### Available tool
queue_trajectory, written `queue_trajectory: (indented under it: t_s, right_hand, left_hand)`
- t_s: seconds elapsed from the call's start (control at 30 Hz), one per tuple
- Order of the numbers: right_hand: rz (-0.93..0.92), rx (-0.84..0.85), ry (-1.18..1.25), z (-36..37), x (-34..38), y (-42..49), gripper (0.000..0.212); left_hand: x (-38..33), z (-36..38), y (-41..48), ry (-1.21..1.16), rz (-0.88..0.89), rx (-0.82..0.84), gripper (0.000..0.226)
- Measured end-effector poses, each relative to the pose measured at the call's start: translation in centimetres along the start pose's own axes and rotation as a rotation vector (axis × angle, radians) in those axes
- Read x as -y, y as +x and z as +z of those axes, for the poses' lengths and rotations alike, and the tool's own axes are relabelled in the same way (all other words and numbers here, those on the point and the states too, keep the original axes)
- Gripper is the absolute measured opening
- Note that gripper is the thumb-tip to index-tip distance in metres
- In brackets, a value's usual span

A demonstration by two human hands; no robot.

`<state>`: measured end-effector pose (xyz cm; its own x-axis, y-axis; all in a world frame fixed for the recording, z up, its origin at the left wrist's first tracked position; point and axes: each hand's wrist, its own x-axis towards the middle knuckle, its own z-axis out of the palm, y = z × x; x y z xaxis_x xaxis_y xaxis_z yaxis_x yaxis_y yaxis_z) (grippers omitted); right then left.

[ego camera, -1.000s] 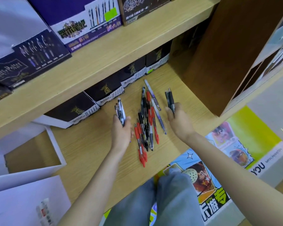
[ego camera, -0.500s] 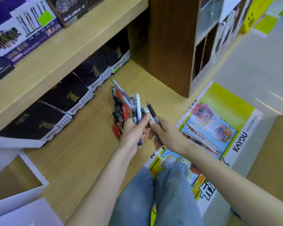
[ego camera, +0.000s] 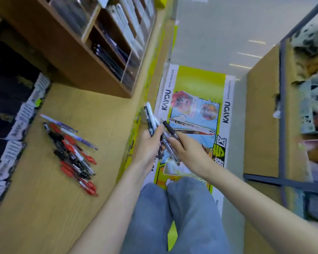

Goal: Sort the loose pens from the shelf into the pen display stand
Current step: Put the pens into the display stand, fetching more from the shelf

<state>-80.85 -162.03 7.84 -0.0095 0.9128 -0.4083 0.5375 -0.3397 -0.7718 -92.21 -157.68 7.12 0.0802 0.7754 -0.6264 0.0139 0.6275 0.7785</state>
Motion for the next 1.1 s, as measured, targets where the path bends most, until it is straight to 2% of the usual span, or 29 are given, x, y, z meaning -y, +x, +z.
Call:
queue_trajectory:
  t_s: [0.07, 0.13, 0.2, 0.37, 0.43, 0.57, 0.9, 1.03, 1.1]
  right_hand:
    - [0.033, -0.079, -0.09, -1.9, -1.7, -1.1, 0.024]
    - [0.069, -0.167, -0.158, -3.9, -3.3, -2.1, 0.022]
    - [0.099, -0.239, -0.247, -5.6, -4.9, -3.1, 0.022]
    - [0.183, -0.36, -0.077, -8.6, -8.2, -6.0, 0.016]
    - [0.162, -0.412, -0.019, -9.7, -9.7, -6.8, 0.024]
    - [0.168, -0.568, 0.081, -12.2, -12.6, -8.5, 0.026]
    - [0.211, -0.841, 0.229, -20.2, -19.0, -13.9, 0.02]
    - [0.279, -0.995, 0.353, -22.7, -21.1, -15.2, 0.017]
    - [0.281, -1.053, 0.371, -23.9, -22.0, -16.0, 0.013]
  left_hand:
    - [-0.2, 1.9, 0.1, 0.026, -0.008, -0.002, 0.03]
    - [-0.5, 3.5, 0.2, 0.022, -0.011, 0.032, 0.05]
    - [-0.6, 5.3, 0.2, 0.047, -0.024, 0.072, 0.06]
    - [0.6, 11.1, -0.1, 0.112, -0.081, 0.175, 0.023]
    - [1.0, 13.8, -0.7, 0.139, -0.095, 0.206, 0.022]
    - [1.5, 19.6, -2.2, 0.157, -0.116, 0.277, 0.02]
    - [3.5, 32.6, -2.7, 0.125, -0.436, 0.382, 0.017]
    - [3.3, 37.3, -2.8, 0.061, -0.459, 0.426, 0.012]
    - [3.2, 39.4, -2.6, 0.05, -0.434, 0.446, 0.019]
